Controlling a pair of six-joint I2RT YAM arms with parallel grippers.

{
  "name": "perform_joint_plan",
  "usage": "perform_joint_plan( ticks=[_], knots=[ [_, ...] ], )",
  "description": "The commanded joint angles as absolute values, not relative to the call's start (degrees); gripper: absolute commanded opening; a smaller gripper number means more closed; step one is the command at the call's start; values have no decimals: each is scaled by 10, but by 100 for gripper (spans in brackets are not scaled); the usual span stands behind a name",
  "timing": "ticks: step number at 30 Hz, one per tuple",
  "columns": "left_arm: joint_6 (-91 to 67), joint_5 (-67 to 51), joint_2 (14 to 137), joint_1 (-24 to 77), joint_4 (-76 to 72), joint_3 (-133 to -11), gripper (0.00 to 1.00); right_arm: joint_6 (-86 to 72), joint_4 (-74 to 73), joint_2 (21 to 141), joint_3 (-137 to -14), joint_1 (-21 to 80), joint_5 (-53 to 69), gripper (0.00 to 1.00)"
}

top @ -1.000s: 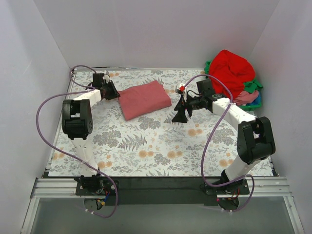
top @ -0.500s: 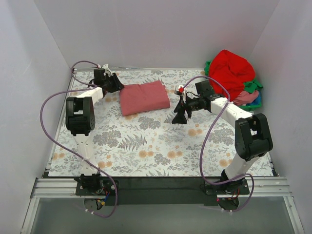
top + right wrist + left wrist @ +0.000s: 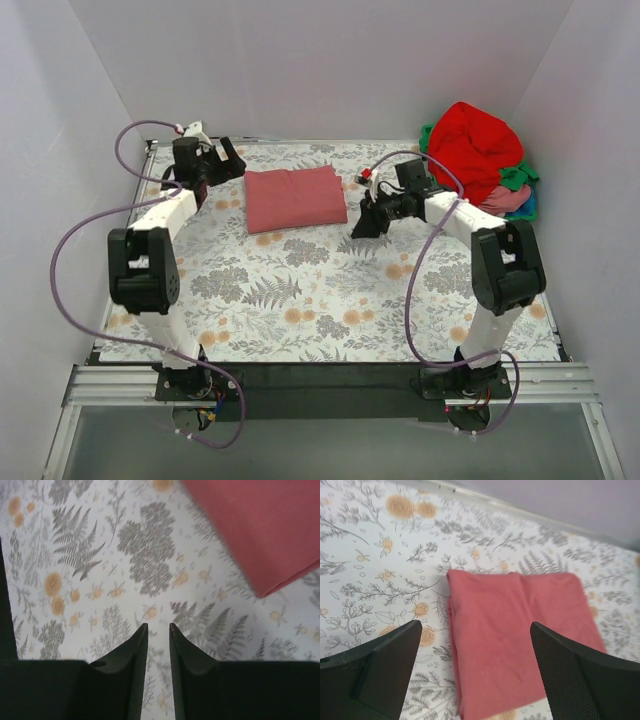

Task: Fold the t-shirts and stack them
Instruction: Fold the tshirt

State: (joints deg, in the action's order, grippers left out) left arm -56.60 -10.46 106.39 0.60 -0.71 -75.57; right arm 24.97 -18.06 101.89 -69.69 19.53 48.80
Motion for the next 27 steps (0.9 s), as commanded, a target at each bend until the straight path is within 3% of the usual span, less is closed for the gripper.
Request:
perform_joint_plan(
  ticks=[1,2,6,10,19,27],
  knots=[
    [-578,-111,956,1,-28,-693,90,136,-147,1105,-823,192,503,28],
    [-584,-116,941,1,-21,-677,90,90,-148,1130,-857,192,516,22],
    [-597,-143,854,1,-10,-582,89,-22,-148,1273,-1061,201,519,15],
    [-599,-167,777,1,-4,-500,89,-86,-147,1357,-1155,207,478,9],
    [-649,-301,805,2,-47,-484,86,-71,-138,1333,-1026,214,441,5],
    [-768,-460,991,11,-89,-609,69,-66,-137,1325,-956,205,420,2]
  ],
)
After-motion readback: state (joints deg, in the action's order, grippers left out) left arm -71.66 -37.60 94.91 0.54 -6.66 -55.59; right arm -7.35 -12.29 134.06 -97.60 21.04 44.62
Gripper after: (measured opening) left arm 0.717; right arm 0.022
